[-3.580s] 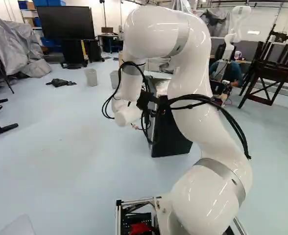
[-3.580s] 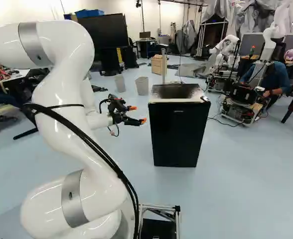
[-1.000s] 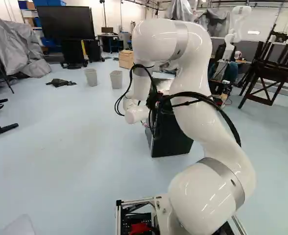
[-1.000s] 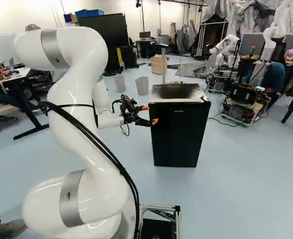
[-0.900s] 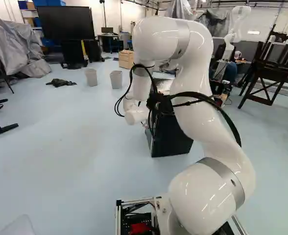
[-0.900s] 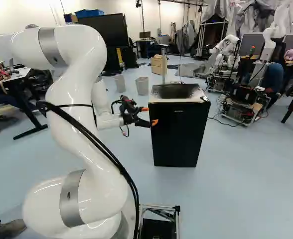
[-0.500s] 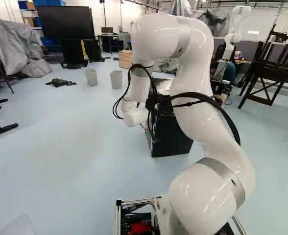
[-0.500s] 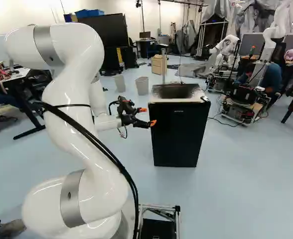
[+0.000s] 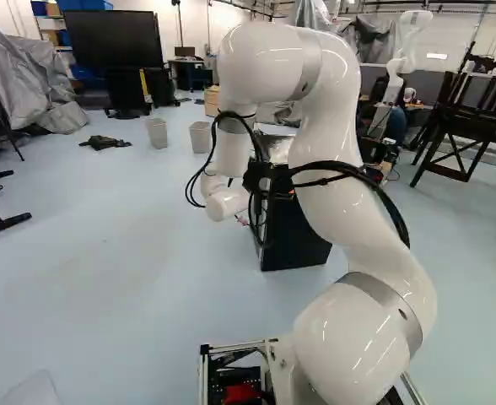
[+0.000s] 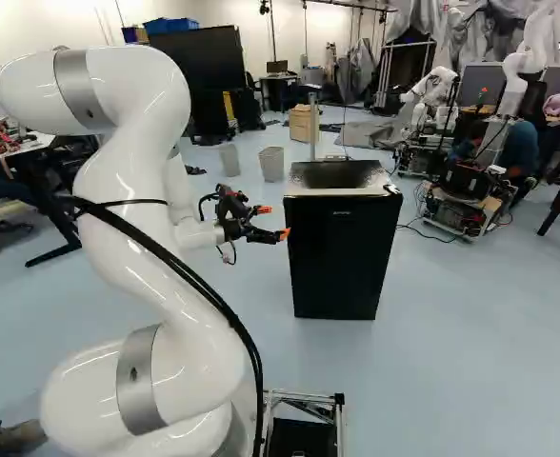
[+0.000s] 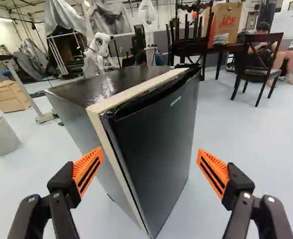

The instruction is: Grab a drink from the fridge

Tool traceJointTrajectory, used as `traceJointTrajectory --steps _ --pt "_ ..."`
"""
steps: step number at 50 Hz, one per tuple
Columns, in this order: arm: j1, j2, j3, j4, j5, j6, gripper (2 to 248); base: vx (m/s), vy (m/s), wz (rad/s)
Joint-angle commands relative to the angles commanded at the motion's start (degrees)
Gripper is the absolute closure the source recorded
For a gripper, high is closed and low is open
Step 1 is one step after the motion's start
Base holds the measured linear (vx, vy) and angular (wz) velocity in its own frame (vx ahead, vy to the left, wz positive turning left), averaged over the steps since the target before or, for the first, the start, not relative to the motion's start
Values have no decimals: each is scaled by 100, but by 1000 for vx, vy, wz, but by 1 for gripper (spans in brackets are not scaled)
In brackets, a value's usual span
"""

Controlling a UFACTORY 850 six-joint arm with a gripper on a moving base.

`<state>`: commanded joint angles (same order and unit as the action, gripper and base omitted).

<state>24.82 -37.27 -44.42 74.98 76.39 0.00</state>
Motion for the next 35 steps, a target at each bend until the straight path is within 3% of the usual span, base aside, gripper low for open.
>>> traceJointTrajectory --steps 13,35 --pt "69 -121 -226 0 0 0 3 0 0 0" --pt "14 -274 -509 0 0 0 3 0 0 0"
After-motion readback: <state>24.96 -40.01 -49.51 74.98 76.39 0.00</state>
